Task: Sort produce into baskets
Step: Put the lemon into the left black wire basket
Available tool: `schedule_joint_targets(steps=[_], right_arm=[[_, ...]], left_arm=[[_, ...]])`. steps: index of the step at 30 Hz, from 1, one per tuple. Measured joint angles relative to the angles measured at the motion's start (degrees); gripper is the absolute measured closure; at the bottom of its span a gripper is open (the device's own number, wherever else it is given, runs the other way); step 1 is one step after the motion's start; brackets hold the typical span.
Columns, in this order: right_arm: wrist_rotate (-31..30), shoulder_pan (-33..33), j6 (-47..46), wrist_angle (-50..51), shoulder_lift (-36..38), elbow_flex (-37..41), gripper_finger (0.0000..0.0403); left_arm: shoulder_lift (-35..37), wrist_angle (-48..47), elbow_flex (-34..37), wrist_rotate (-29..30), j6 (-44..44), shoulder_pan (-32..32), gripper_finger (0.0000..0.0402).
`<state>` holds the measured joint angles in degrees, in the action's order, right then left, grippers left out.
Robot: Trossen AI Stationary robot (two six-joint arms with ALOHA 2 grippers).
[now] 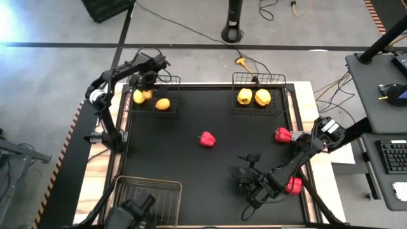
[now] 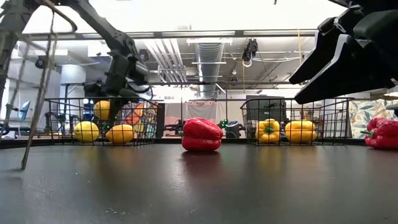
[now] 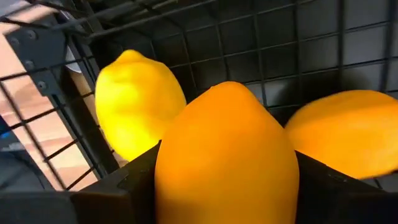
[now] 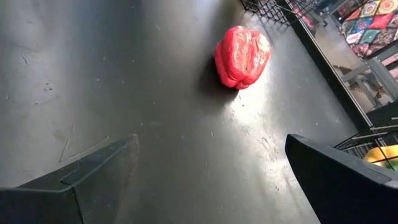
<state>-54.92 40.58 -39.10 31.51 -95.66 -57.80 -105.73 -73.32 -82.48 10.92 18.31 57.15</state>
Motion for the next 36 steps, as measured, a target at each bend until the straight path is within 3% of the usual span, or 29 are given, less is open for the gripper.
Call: schedule_joint_targets(steps=[10, 22, 30, 36], right_arm=[[-0.01, 0.00, 0.07, 0.28, 0.00, 0.00, 0.0005], [1.41, 0.02, -4.92, 3.78, 0.00, 0.00, 0.0005], [1.40, 0.00, -5.28, 4.70, 0.00, 0.00, 0.0005], [1.37, -0.02, -6.63, 5.58, 0.00, 0.00, 0.0005]], left_arm=[[-0.53, 1.79, 0.00, -9.08, -0.80, 4.10, 0.0171], [-3.24, 1.79, -0.24, -11.41, 1.97, 8.94, 0.0171], [-7.34, -0.15, -7.25, -14.52, 1.96, 9.18, 0.0171], [-12.47, -4.06, -8.31, -15.08, 1.95, 8.63, 0.0171]])
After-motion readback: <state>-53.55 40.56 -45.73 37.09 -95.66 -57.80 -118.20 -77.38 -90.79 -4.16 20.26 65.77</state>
